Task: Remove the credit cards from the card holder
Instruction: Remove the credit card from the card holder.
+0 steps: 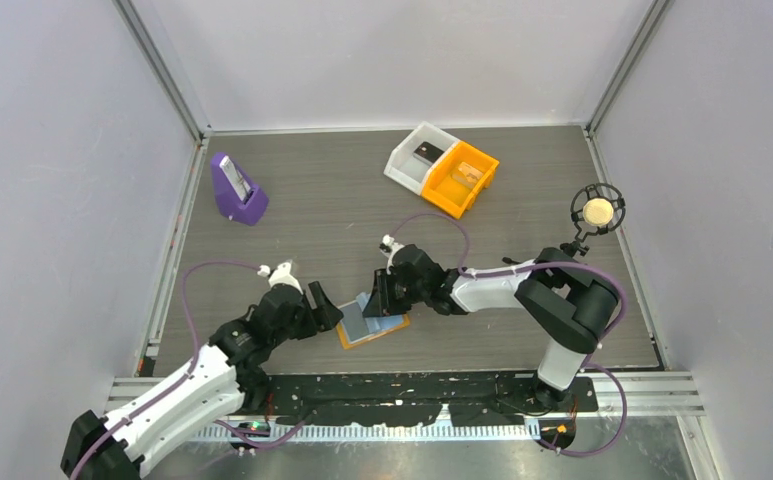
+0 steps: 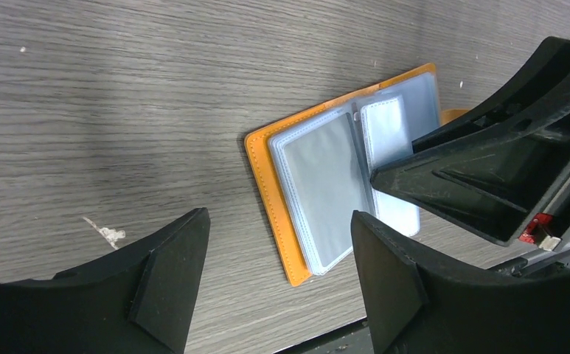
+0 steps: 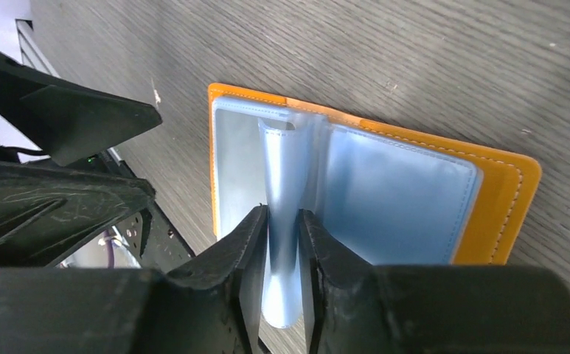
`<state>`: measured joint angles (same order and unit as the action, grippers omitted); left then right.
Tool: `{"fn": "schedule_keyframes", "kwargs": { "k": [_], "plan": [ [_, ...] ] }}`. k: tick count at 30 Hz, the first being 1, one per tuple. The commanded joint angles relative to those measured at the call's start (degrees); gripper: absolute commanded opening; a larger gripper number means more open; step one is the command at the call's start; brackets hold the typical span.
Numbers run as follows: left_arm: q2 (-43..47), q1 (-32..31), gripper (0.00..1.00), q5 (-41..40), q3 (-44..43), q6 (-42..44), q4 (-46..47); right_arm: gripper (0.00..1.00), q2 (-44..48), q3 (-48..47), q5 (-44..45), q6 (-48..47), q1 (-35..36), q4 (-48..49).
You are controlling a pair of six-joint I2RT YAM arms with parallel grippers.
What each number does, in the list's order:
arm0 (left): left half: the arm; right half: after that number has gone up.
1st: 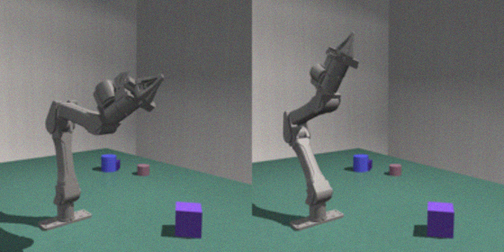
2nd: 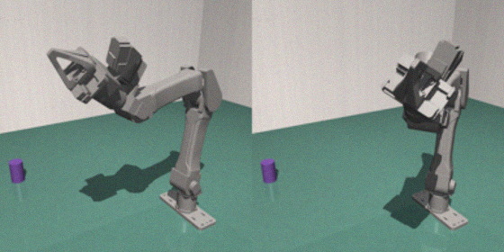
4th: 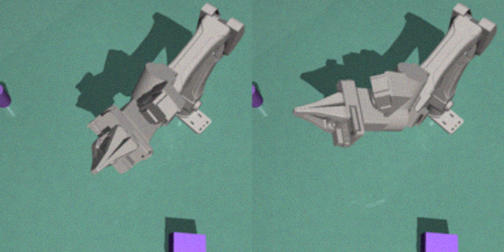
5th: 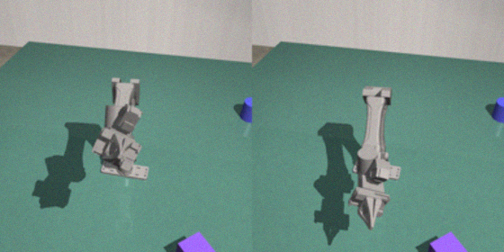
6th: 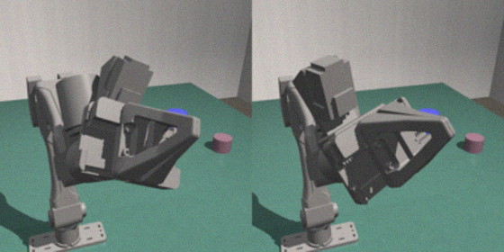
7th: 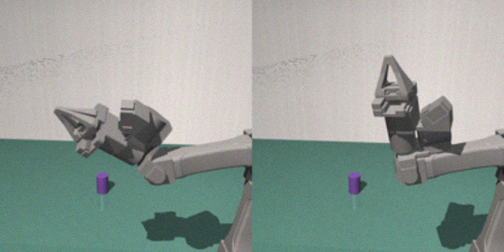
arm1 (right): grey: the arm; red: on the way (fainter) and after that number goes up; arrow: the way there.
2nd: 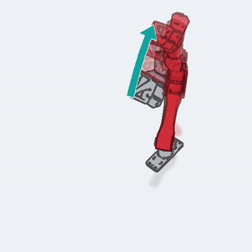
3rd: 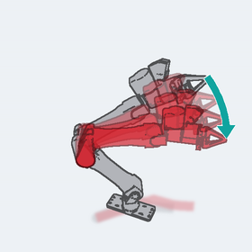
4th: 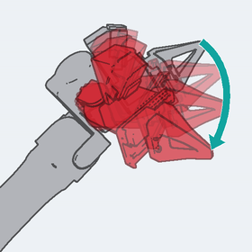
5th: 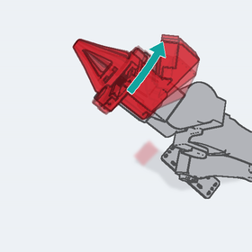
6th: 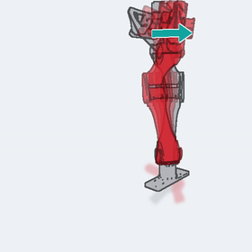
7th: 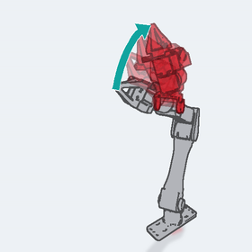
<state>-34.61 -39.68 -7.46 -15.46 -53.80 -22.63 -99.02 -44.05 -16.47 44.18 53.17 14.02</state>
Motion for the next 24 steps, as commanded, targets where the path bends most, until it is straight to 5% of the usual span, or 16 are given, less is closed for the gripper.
{"fn": "schedule_keyframes", "kwargs": {
  "k": [1, 5, 16, 24],
  "plan": [
    [-1.59, -0.14, 0.72, 1.40, -1.17, -0.82, 4.80, 0.36, 3.25, 0.27, -2.75, 0.94, -0.69, 4.56],
    [-3.32, -0.14, 0.70, 2.89, -1.50, -1.22, 5.87, 0.42, 5.03, 0.53, 0.26, 0.73, -0.79, 1.63],
    [-3.09, -0.14, 0.67, 1.49, -2.87, -1.13, 2.83, 0.36, 9.62, 0.91, 7.82, -1.33, -1.20, -5.14],
    [-3.72, -0.16, 0.67, 0.39, -4.33, -0.81, 0.58, 0.41, 15.98, 2.19, 13.11, -6.06, -2.91, -11.58]
  ]
}}
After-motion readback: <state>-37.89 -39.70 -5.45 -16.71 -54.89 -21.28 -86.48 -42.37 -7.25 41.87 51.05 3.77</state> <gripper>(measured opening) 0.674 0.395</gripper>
